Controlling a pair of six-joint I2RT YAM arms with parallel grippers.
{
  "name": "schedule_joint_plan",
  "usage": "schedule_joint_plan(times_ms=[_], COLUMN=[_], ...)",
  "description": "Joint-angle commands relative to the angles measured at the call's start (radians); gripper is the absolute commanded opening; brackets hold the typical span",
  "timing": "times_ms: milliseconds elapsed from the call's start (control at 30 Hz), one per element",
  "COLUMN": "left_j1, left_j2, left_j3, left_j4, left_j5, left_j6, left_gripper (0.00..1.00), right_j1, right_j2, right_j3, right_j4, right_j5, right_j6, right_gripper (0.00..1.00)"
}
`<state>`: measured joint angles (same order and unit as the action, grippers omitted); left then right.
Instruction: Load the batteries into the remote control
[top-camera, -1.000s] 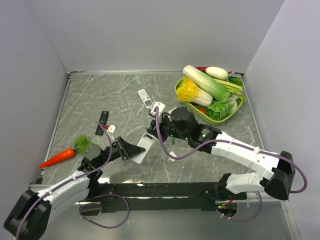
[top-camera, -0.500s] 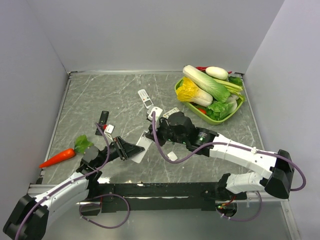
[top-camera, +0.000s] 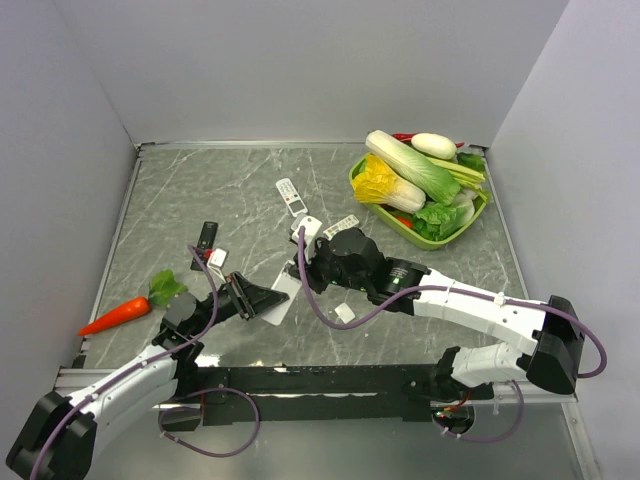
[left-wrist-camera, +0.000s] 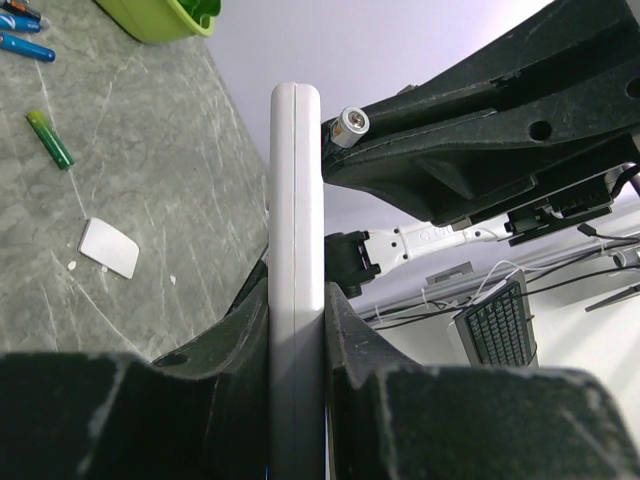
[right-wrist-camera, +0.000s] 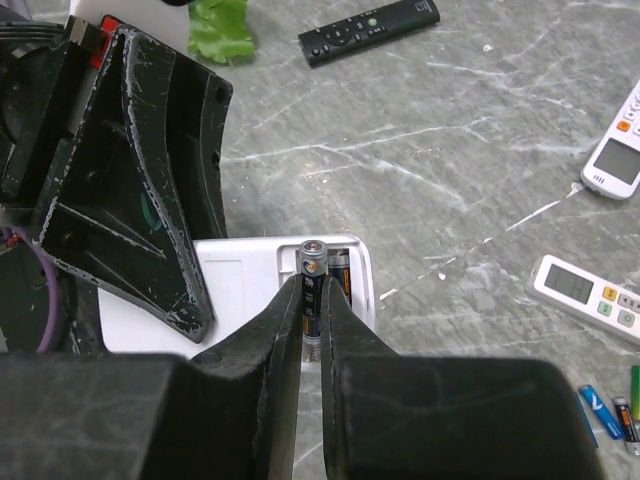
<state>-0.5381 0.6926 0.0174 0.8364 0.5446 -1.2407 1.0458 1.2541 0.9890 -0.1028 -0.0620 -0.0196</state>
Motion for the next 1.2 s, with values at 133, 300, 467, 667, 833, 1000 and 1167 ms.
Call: schedule_joint_plan(times_ms=[133,300,467,667,833,1000,1167], left_j1=[-0.003,-0.003,-0.003,-0.003,-0.003,-0.003,-0.003], left_j2=[-0.038,-0.041,-0.054,-0.068,-0.071,-0.071,-0.068], left_j3=[-0.094,-0.088,-0.086,-0.086,-0.089,-0.088,-0.089], left_j4=[0.038,0.030,0.023,0.012,0.009,0.010,0.007], left_j5=[-0.014,-0.014,-0.014,-0.012,-0.015,-0.015,-0.014], left_j6=[0.021,0.032,0.035,0.037,0.034,0.034,0.032], left_gripper=[0.02,0.02,0.02,0.02,0.02,0.02,0.02], right_j1=[0.008,0.019,0.028,0.034,0.036,0.034,0.036], right_j2=[0.022,0.048,0.062,0.073,0.061,0.042,0.021], right_j3=[0.040,0.062,0.072,0.083,0.082,0.082,0.094], right_j4=[-0.066,-0.126,-0.143,-0.152,-0.144,-0.141,-0.150], right_j5=[0.005,0.021,0.022,0.031,0.034,0.039,0.034], right_j6=[0.000,-0.003,0.003,0.006,0.014,0.017,0.018], right_gripper=[0.00,0.00,0.03,0.17,0.25,0.27,0.28])
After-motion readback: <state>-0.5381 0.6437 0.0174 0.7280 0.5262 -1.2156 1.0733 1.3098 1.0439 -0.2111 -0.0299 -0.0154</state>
